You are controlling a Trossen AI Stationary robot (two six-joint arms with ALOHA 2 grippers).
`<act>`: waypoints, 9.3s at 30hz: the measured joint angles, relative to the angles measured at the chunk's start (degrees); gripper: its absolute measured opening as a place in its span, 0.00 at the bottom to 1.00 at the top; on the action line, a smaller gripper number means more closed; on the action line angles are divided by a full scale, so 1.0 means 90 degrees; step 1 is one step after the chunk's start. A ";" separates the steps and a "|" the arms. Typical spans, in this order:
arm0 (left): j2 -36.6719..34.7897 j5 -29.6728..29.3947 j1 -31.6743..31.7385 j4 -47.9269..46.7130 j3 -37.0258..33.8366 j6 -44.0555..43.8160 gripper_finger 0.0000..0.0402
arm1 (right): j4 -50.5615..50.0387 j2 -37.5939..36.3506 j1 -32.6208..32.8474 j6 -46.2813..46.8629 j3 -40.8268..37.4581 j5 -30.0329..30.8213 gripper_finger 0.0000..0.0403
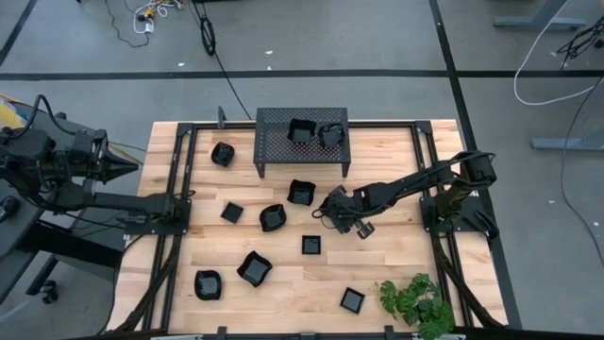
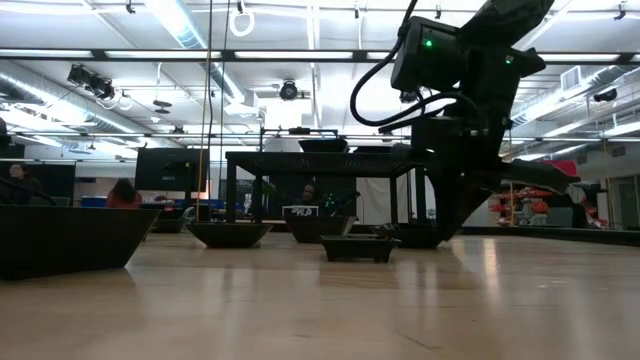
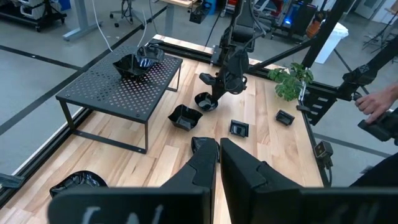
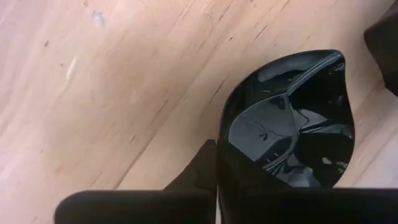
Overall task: Pick & Place Mini shaped plates
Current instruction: Stack the leaf shaped plate on top of the other leaf shaped plate on the shelf, then stack the distorted square plate on top of the other distorted square plate on the shelf
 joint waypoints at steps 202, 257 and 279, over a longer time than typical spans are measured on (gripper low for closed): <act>0.0000 0.0000 0.0002 0.0000 -0.0002 0.0000 0.06 | 0.0056 0.1309 -0.0695 -0.3092 0.2353 -0.0058 0.35; 0.0002 0.0002 0.0000 0.0000 -0.0002 0.0000 0.06 | 0.0346 0.0560 -0.0428 -0.4318 0.2351 0.0296 0.00; 0.0002 0.0000 0.0001 -0.0002 -0.0002 0.0000 0.06 | 0.0344 -0.0804 -0.1461 -0.5953 0.2578 0.1015 0.00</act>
